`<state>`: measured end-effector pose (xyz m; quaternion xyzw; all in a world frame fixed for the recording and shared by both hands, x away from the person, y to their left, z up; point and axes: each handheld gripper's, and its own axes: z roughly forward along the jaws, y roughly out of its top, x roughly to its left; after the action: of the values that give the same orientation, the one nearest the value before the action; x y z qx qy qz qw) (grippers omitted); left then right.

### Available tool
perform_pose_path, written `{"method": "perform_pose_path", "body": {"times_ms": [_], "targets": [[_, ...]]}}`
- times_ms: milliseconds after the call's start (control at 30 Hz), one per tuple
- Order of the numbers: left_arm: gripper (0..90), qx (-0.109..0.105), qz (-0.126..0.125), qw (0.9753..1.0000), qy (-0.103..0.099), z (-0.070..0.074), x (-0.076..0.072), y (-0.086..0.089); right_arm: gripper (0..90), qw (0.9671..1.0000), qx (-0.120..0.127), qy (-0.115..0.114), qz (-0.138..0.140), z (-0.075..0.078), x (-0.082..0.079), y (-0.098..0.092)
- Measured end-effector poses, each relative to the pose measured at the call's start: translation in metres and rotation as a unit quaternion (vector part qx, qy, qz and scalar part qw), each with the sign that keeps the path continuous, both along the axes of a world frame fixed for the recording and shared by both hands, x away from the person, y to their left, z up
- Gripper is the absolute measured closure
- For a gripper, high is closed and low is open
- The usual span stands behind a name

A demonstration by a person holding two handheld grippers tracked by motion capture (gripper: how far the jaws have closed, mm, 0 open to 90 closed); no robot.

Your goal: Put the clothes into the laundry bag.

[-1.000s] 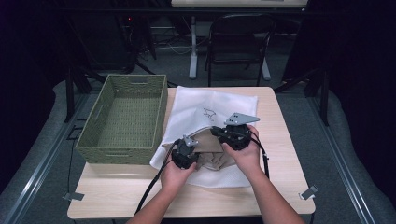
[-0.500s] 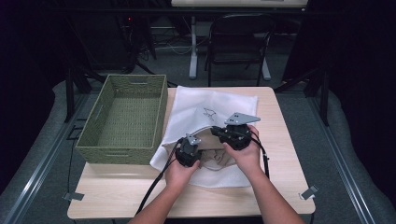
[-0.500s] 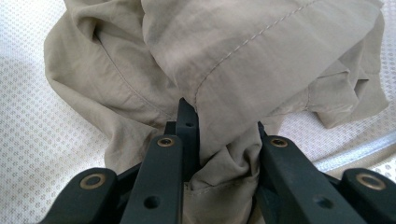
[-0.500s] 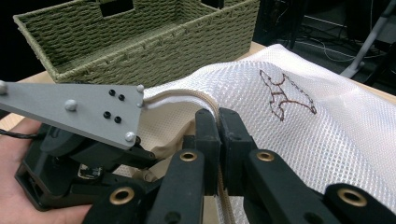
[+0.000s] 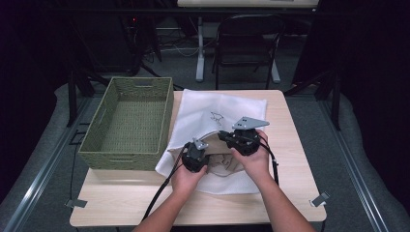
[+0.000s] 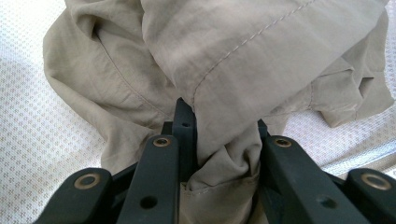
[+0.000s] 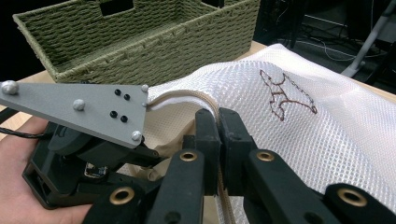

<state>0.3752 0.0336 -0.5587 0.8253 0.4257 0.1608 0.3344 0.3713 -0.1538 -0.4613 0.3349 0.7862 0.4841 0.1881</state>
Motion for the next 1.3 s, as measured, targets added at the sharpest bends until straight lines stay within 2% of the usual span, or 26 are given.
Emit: {"method": "perform_pose_path", "body": {"times_ms": [267,467,800,900,1133,1300], "targets": [[69.9,-0.005,0.000,1.0000,0.006,0.003,-0.001,0.002,87.5,1.0000,0.001,0.000,-0.001,0.000,0.000,-0.001],[60.8,-0.012,-0.009,0.9999,0.004,0.010,-0.005,0.007,87.5,1.0000,0.000,-0.001,-0.001,0.000,0.000,-0.001],[52.0,-0.039,-0.016,0.9991,-0.004,0.023,-0.024,0.022,87.5,1.0000,-0.001,0.000,-0.002,0.000,0.001,-0.001],[49.9,-0.044,-0.021,0.9988,0.002,0.025,-0.032,0.027,87.5,1.0000,0.000,-0.001,-0.002,0.000,0.000,-0.001],[49.6,-0.038,-0.026,0.9989,0.003,0.021,-0.043,0.034,87.5,1.0000,-0.002,0.000,-0.002,-0.001,0.001,-0.001],[48.3,-0.030,-0.021,0.9993,0.010,0.013,-0.043,0.035,87.5,1.0000,-0.003,0.000,-0.001,-0.001,0.000,-0.001]]}}
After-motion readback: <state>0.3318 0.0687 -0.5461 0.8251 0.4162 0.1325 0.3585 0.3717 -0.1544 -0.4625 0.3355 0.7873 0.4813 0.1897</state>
